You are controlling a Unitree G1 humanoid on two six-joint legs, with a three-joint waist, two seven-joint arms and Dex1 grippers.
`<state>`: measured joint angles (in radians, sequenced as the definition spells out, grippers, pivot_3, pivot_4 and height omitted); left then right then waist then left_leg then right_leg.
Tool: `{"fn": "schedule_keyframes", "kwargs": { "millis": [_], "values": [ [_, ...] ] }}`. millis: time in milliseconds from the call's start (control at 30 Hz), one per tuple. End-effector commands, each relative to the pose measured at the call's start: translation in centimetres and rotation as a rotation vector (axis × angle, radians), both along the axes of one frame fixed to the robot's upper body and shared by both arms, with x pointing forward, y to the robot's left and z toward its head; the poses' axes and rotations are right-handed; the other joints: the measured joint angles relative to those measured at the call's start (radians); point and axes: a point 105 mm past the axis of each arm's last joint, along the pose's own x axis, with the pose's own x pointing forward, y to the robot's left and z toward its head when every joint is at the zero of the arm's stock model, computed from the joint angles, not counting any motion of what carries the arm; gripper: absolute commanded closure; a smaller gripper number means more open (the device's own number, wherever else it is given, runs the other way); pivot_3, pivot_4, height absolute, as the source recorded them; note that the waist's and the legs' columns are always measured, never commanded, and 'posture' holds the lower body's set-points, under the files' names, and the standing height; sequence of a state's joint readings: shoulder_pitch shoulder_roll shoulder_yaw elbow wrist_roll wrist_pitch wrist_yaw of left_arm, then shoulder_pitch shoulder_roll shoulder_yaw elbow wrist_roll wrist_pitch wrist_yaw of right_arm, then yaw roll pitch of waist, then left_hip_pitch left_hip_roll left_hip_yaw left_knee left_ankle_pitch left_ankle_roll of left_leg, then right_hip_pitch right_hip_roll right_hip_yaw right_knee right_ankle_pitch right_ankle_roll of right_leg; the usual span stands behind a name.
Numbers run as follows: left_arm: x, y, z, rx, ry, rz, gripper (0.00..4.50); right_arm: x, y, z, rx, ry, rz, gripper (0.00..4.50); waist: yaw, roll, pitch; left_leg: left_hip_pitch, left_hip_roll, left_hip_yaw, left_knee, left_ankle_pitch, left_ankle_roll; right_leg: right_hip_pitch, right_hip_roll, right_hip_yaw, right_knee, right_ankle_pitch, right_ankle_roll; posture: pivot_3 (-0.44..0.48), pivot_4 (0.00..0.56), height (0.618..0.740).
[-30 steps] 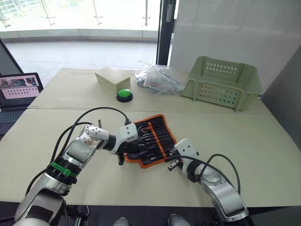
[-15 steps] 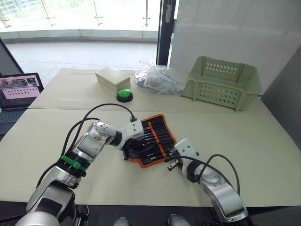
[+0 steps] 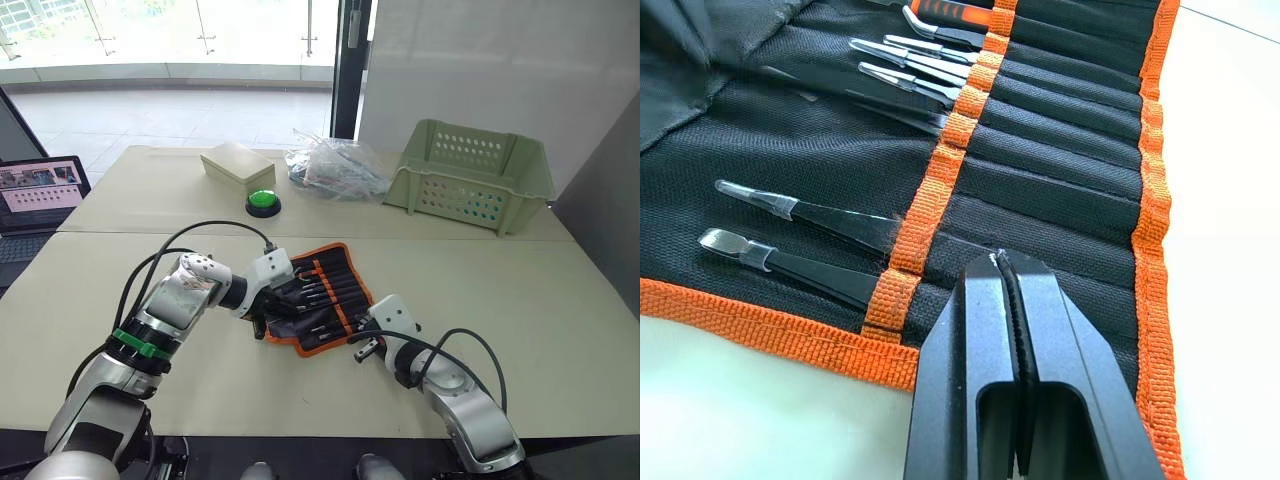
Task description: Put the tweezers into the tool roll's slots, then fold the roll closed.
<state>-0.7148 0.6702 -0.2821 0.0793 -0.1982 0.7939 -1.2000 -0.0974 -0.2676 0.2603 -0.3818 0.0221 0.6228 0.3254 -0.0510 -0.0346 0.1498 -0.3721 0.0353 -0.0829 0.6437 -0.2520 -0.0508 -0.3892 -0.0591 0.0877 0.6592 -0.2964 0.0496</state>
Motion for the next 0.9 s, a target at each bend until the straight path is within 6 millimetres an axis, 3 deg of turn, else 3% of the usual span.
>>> {"fn": "schedule_keyframes", "kwargs": {
  "millis": [33, 200, 300, 500, 667, 900],
  "values": [
    [0.0, 2.9, 2.2, -0.077, -0.046, 0.105, 4.49, -0.8, -0.6, -2.6, -0.032, 0.11, -0.018, 4.5, -0.002, 0.0, 0.0, 0.0, 0.0, 0.0, 0.0, 0.0, 0.0, 0.0, 0.0, 0.0, 0.0, 0.0, 0.0, 0.0, 0.15, 0.713],
    [-1.1, 7.8, 2.8, -0.12, -0.103, 0.266, 4.49, -0.9, -0.5, -2.8, -0.028, 0.114, -0.013, 4.5, 0.002, 0.0, 0.0, 0.0, 0.0, 0.0, 0.0, 0.0, 0.0, 0.0, 0.0, 0.0, 0.002, 0.0, 0.0, 0.0, 0.15, 0.713],
    [-2.0, 10.5, 1.9, -0.077, -0.151, 0.352, 4.49, -0.8, 0.0, -2.9, -0.019, 0.119, -0.001, 4.5, 0.002, 0.0, 0.0, 0.001, 0.0, 0.0, 0.0, 0.0, 0.0, 0.0, 0.0, 0.0, 0.002, 0.0, 0.0, 0.0, 0.15, 0.713],
    [-3.8, 12.9, -0.6, -0.022, -0.151, 0.443, 4.49, -0.8, 0.5, -2.8, -0.01, 0.121, 0.012, 4.5, 0.004, 0.0, 0.001, 0.002, 0.001, 0.001, 0.0, 0.0, 0.0, 0.0, 0.0, 0.0, 0.003, -0.001, -0.001, 0.0, 0.15, 0.713],
    [-4.8, 13.1, -1.9, 0.018, -0.164, 0.444, 4.49, -1.1, 0.8, -3.0, -0.01, 0.132, 0.026, 4.5, 0.001, 0.0, 0.001, 0.003, 0.002, 0.001, 0.0, 0.0, 0.0, 0.0, 0.0, 0.0, 0.004, -0.001, -0.002, 0.0, 0.15, 0.713],
    [-5.3, 13.6, -1.2, -0.044, -0.142, 0.449, 2.3, -1.1, 1.1, -3.1, -0.004, 0.135, 0.028, 4.5, -0.004, 0.0, 0.001, 0.003, 0.002, 0.001, 0.0, 0.0, 0.0, 0.0, 0.001, 0.0, 0.004, -0.001, -0.002, 0.0, 0.15, 0.713]
  ]
}}
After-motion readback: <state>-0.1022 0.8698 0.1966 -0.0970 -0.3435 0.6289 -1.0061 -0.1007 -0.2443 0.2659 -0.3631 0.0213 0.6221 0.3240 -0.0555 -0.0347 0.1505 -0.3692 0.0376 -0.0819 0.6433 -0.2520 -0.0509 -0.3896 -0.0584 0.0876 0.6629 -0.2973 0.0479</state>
